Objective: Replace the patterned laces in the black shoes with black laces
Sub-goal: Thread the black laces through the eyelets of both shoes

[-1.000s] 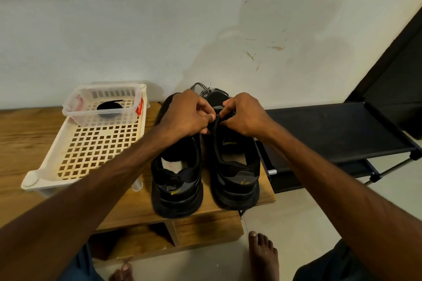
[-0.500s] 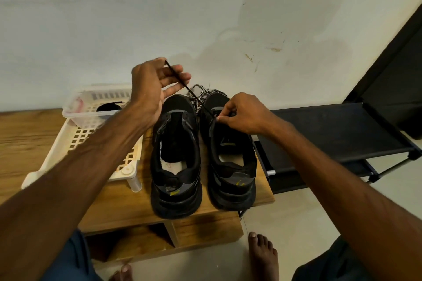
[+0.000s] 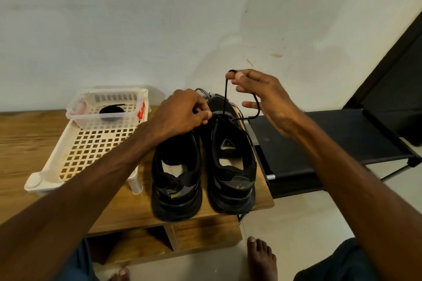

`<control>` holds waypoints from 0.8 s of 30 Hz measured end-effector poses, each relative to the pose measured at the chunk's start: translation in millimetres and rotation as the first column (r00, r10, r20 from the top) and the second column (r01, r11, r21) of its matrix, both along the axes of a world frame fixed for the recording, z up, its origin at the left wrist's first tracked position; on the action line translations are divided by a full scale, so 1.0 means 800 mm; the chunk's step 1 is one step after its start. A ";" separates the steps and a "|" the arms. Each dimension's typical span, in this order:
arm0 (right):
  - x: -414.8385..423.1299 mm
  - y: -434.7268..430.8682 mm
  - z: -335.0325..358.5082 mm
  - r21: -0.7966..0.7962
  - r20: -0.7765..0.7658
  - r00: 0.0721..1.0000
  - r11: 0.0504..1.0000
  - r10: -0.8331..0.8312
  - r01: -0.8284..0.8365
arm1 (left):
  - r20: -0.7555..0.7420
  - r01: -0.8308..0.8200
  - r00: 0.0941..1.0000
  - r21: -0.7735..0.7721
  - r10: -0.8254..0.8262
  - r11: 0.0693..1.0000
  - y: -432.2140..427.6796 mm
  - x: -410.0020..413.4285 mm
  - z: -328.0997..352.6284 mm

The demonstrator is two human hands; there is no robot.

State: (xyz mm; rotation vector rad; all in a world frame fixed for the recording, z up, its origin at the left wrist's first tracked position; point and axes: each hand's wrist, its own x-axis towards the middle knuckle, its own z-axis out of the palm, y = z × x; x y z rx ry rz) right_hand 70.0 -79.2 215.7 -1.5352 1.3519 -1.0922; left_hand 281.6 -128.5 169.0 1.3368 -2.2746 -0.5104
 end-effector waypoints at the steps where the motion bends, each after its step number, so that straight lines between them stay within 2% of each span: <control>1: 0.003 0.000 -0.003 0.003 -0.037 0.999 1.000 0.008 -0.008 | -0.042 -0.022 0.999 -0.006 0.022 1.000 0.000 0.003 0.004; 3: 0.008 -0.002 -0.009 -0.011 -0.134 0.991 1.000 0.025 -0.026 | -0.216 -0.063 0.974 0.017 0.066 0.998 -0.001 0.010 0.014; 5: 0.008 -0.003 -0.015 -0.063 -0.288 0.958 0.998 0.011 -0.030 | -0.504 -0.058 0.854 0.151 0.127 0.987 -0.003 0.015 0.031; 6: 0.007 -0.003 -0.017 -0.082 -0.364 0.932 0.996 -0.007 -0.025 | -0.649 -0.023 0.742 0.230 0.171 0.973 -0.004 0.020 0.039; 7: 0.005 -0.003 -0.019 -0.097 -0.426 0.904 0.995 -0.027 -0.017 | -0.786 0.039 0.579 0.295 0.219 0.955 -0.006 0.025 0.047; 8: 0.003 -0.004 -0.021 -0.113 -0.467 0.883 0.994 -0.053 0.000 | -0.888 0.127 0.370 0.341 0.275 0.931 -0.009 0.032 0.052; 9: 0.002 -0.004 -0.023 -0.132 -0.490 0.868 0.991 -0.084 0.021 | -0.929 0.218 0.173 0.361 0.328 0.907 -0.010 0.039 0.056; 10: 0.000 -0.004 -0.025 -0.152 -0.506 0.855 0.987 -0.115 0.043 | -0.925 0.274 0.060 0.376 0.375 0.885 -0.012 0.043 0.056; 11: -0.001 -0.004 -0.025 -0.168 -0.523 0.840 0.984 -0.142 0.061 | -0.915 0.293 0.066 0.400 0.399 0.869 -0.013 0.044 0.056; 12: -0.003 -0.003 -0.025 -0.182 -0.542 0.824 0.980 -0.165 0.077 | -0.903 0.264 0.176 0.428 0.393 0.864 -0.014 0.041 0.052; 14: -0.004 -0.002 -0.025 -0.190 -0.578 0.792 0.976 -0.195 0.102 | -0.784 0.124 0.560 0.400 0.269 0.908 -0.008 0.027 0.043; 15: -0.005 0.000 -0.025 -0.172 -0.589 0.786 0.979 -0.189 0.106 | -0.641 0.055 0.748 0.313 0.168 0.948 -0.005 0.021 0.035; 16: -0.006 0.001 -0.024 -0.132 -0.597 0.786 0.986 -0.160 0.101 | -0.448 0.021 0.891 0.200 0.073 0.979 -0.002 0.014 0.025; 17: -0.006 0.004 -0.024 -0.077 -0.611 0.783 0.993 -0.117 0.089 | -0.226 0.022 0.974 0.115 0.004 0.993 0.003 0.007 0.016; 18: -0.005 0.006 -0.025 -0.016 -0.629 0.775 0.997 -0.071 0.078 | -0.026 0.026 0.999 0.069 -0.024 0.997 0.010 0.001 0.007; 19: -0.005 0.008 -0.025 0.038 -0.636 0.771 0.996 -0.034 0.075 | 0.094 0.015 0.995 0.047 -0.020 0.999 0.016 -0.005 0.002; 20: -0.004 0.010 -0.026 0.078 -0.625 0.780 0.994 -0.012 0.078 | 0.146 -0.018 0.989 0.033 0.013 0.999 0.020 -0.009 0.000; 24: 0.001 0.011 -0.024 0.153 -0.567 0.824 0.982 -0.003 0.109 | 0.105 -0.099 0.989 -0.041 0.102 0.994 0.022 -0.011 0.004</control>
